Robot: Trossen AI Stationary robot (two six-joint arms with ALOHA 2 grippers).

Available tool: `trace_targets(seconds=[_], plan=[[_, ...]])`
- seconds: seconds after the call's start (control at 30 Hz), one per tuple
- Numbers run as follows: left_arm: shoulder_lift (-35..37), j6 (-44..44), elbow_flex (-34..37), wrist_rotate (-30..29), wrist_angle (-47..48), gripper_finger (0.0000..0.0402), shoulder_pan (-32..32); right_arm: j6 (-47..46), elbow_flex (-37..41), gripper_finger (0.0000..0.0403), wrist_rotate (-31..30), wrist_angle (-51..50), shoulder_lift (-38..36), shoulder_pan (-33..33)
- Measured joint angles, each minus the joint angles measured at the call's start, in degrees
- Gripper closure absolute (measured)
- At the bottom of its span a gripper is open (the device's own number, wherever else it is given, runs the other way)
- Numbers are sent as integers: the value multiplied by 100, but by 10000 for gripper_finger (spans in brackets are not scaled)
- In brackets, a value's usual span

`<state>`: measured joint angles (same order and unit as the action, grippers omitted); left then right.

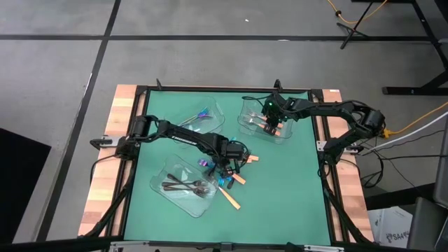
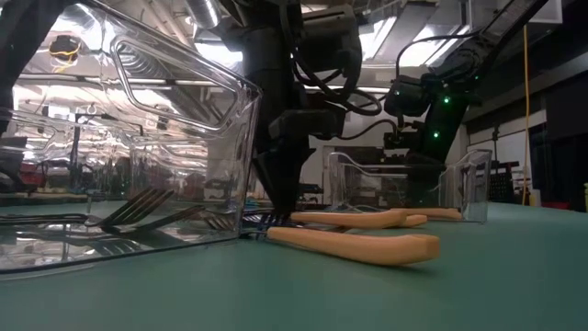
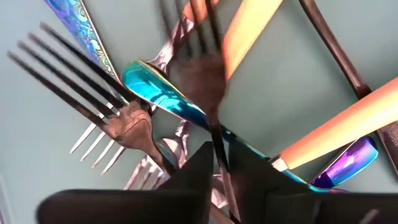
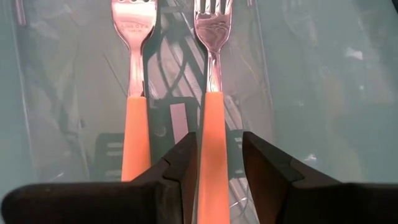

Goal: Sort silverware by color (type)
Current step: Put the black fork into the bottom transparent bin

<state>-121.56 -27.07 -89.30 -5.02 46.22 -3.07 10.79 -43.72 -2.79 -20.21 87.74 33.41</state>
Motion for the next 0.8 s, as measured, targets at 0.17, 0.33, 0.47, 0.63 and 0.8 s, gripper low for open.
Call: trace_targets(seconds=[0.17, 0.33, 0.47, 0.63, 0.8], plan=[[4, -3, 0, -2, -4, 394, 2, 1, 0, 288, 0, -1, 0, 0], [7, 0, 0, -4, -4, 394, 7, 0, 0, 288, 0, 0, 0, 0], [4, 58, -100, -2, 45, 395, 7, 0, 0, 288, 0, -1, 0, -1], [5, 256, -419, -2, 193, 395, 7, 0, 0, 288, 2, -2, 0, 0], [6, 507, -795, -2, 366, 395, 7, 0, -2, 288, 1, -2, 0, 0]])
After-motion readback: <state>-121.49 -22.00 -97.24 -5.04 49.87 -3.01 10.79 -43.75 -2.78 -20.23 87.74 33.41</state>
